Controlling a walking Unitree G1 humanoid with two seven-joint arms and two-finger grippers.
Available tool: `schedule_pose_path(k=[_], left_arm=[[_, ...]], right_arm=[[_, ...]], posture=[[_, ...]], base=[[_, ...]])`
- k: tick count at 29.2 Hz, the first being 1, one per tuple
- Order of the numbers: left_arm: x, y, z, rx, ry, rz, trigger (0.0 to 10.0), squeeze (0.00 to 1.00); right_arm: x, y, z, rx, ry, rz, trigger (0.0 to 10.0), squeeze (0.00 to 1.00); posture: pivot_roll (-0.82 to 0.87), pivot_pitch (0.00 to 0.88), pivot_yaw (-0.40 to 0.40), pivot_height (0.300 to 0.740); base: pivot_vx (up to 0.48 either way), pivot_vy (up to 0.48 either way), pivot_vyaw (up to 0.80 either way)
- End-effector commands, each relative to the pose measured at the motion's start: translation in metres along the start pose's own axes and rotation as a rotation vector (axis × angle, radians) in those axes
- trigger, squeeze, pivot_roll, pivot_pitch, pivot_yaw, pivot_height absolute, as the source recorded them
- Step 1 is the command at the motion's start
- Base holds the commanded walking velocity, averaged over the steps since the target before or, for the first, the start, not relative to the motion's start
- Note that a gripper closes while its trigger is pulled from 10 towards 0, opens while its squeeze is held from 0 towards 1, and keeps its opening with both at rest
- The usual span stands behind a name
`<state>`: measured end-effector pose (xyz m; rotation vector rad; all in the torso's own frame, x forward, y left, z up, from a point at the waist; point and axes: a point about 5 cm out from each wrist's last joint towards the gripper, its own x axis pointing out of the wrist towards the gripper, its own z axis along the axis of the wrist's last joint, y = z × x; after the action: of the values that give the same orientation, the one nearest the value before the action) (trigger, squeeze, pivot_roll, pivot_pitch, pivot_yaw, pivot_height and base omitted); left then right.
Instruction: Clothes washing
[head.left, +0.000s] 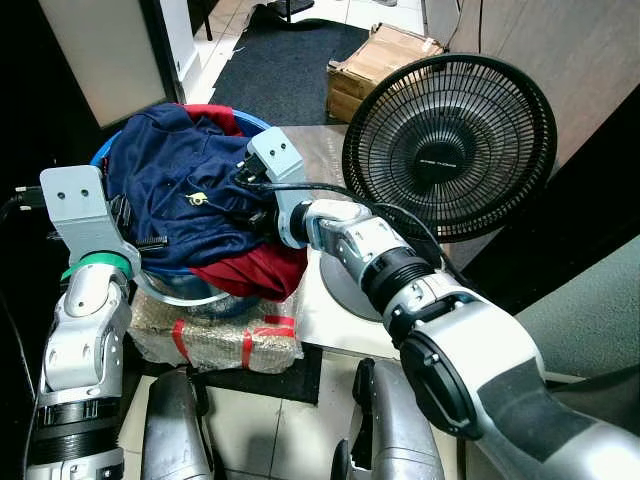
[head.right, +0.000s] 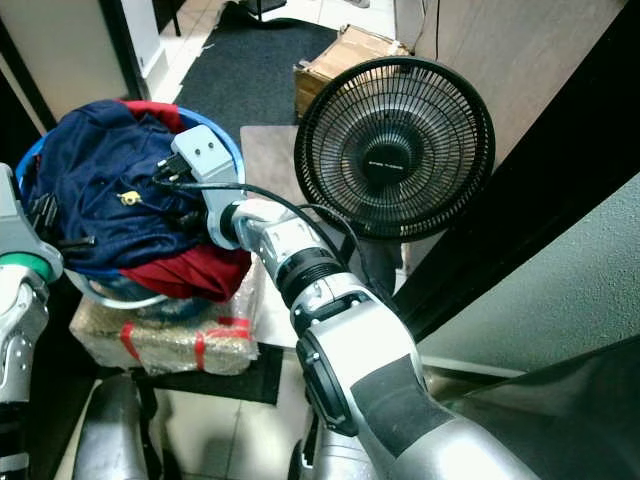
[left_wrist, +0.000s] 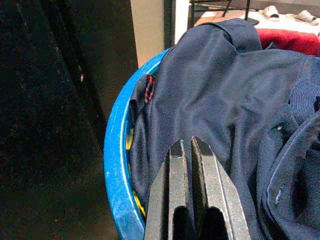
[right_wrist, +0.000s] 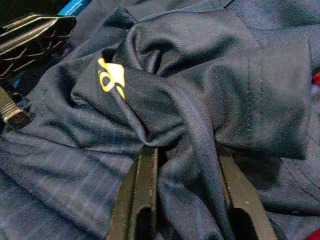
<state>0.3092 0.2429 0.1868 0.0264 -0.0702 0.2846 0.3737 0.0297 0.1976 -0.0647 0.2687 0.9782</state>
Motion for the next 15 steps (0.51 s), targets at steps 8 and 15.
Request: schedule_pose_path(k=[8, 15], left_arm=[[-0.0007, 0.0016, -0.0096, 0.007, 0.046, 0.002, 10.0, 0.00], [-0.0006, 0.0026, -0.0090, 0.010, 0.046, 0.003, 10.0, 0.00]], right_arm=[[0.0034, 0.0070, -0.0145, 0.087, 0.013, 0.039, 0.0, 0.00], [0.0022, 0.0056, -0.0107, 0.127, -0.024, 0.048, 0.0, 0.00]], posture=[[0.07, 0.155, -0.069, 0.480], [0.07, 0.155, -0.066, 0.480]], base=[[0.000, 0.000, 0.00], [0.000, 0.000, 0.00]])
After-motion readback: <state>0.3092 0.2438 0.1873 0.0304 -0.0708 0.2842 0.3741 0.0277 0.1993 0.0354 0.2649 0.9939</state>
